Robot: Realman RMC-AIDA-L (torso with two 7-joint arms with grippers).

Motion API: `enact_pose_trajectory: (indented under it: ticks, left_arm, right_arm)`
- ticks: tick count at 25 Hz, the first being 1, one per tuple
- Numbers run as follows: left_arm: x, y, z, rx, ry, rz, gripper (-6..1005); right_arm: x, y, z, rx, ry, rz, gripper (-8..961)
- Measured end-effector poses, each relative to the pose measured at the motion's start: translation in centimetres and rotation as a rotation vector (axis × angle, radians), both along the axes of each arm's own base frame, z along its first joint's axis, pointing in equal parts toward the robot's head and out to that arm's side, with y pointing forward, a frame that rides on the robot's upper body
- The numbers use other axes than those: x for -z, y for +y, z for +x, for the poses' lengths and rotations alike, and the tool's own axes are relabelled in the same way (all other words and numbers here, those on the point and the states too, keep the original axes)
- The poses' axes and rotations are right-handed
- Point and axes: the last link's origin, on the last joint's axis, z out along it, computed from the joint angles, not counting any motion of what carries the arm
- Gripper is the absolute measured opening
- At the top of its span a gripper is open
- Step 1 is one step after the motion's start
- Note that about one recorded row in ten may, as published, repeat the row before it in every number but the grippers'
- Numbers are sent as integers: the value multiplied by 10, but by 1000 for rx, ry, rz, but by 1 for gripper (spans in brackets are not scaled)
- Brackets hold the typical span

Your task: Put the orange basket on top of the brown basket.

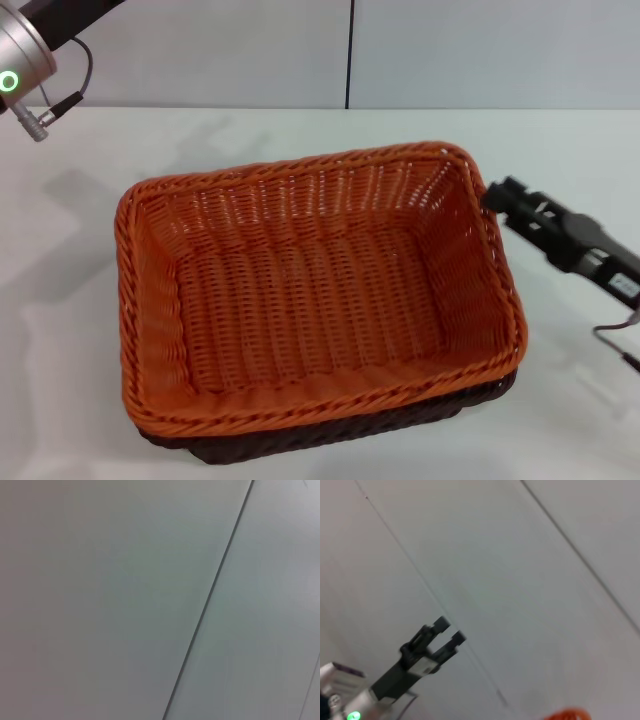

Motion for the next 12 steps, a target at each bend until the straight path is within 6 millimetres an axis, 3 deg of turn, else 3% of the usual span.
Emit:
enact_pose_trajectory:
  ticks: [5, 7, 8, 9, 12]
  left_arm:
    - [-4, -4, -5, -3, -28, 17, 860]
    - [-5, -7, -7, 5, -43, 26, 860]
    - [-7, -13, -9, 27, -62, 43, 860]
    - [-7, -13, -9, 27, -62, 43, 860]
    - [-10, -25, -16, 67, -106, 96, 860]
  right_arm:
    - [-22, 2, 15, 59, -4, 111, 552]
    - [-40, 2, 28, 105, -18, 194, 589]
    - [-60, 2, 41, 154, -34, 281, 607]
    - [-60, 2, 41, 154, -34, 281, 626]
    - [-86, 2, 59, 236, -62, 400, 644]
